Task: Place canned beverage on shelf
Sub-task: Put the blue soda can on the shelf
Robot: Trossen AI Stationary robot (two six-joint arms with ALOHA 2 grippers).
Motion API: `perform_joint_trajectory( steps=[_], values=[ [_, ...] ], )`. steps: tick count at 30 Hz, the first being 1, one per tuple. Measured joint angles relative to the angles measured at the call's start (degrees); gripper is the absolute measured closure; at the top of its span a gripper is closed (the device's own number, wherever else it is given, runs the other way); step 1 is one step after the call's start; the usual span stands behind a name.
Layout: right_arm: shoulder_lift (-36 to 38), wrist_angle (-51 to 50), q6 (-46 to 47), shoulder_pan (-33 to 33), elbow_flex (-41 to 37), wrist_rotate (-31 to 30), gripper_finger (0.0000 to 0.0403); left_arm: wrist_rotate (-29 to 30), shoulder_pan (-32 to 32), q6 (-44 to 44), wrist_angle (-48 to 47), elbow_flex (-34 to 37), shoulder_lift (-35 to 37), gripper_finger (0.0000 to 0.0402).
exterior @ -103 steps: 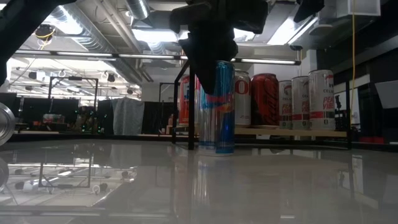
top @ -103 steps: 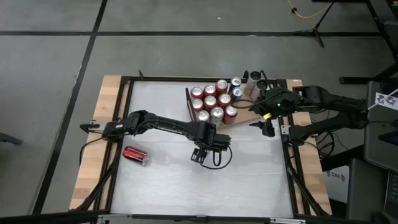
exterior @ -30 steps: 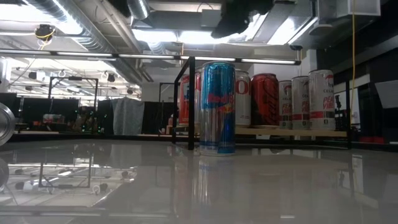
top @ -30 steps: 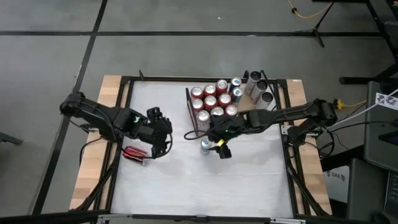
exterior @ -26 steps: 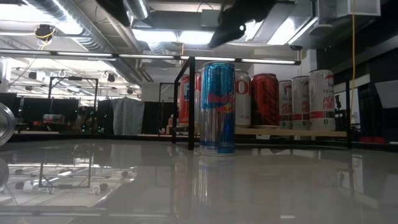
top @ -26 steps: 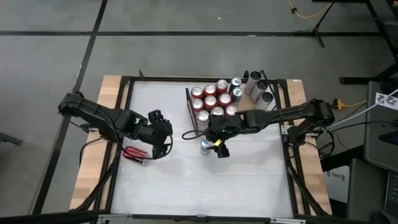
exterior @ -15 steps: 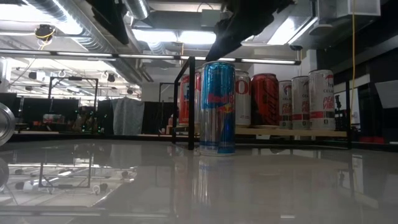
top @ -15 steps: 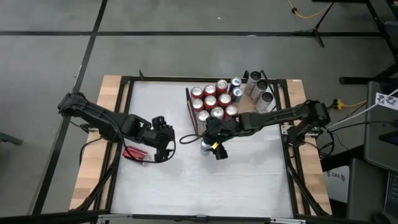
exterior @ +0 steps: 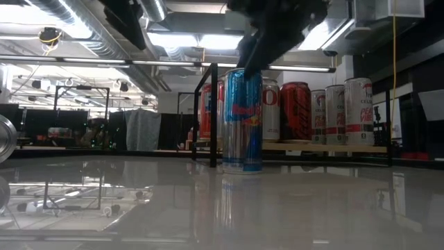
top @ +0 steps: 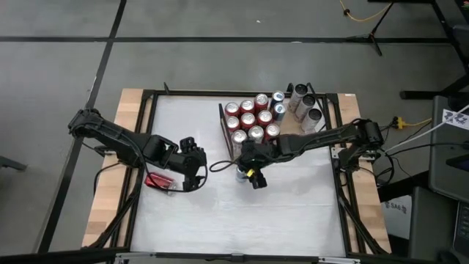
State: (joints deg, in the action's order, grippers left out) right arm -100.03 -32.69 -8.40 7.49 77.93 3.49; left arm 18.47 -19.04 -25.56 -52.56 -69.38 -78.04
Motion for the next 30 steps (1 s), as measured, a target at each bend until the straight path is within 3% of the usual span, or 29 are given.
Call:
perform_joint_trajectory(
  steps=[11, 19, 30],
  values=[
    [-2.3, -0.2, 0.1, 0.0, 0.0, -0.3, 0.0112, -0.1, 0.0, 0.0, 1.0, 0.0, 0.0, 0.0037],
    [-2.2, -0.1, 0.5, 0.0, 0.0, -0.3, 0.0184, 0.0, 0.0, 0.0, 1.3, 0.0, 0.0, 0.0037],
    [6.7, -9.2, 2.8, 0.0, -0.1, 0.1, 0.018, 0.0, 0.0, 0.0, 2.1, 0.0, 0.0, 0.0037]
  ],
)
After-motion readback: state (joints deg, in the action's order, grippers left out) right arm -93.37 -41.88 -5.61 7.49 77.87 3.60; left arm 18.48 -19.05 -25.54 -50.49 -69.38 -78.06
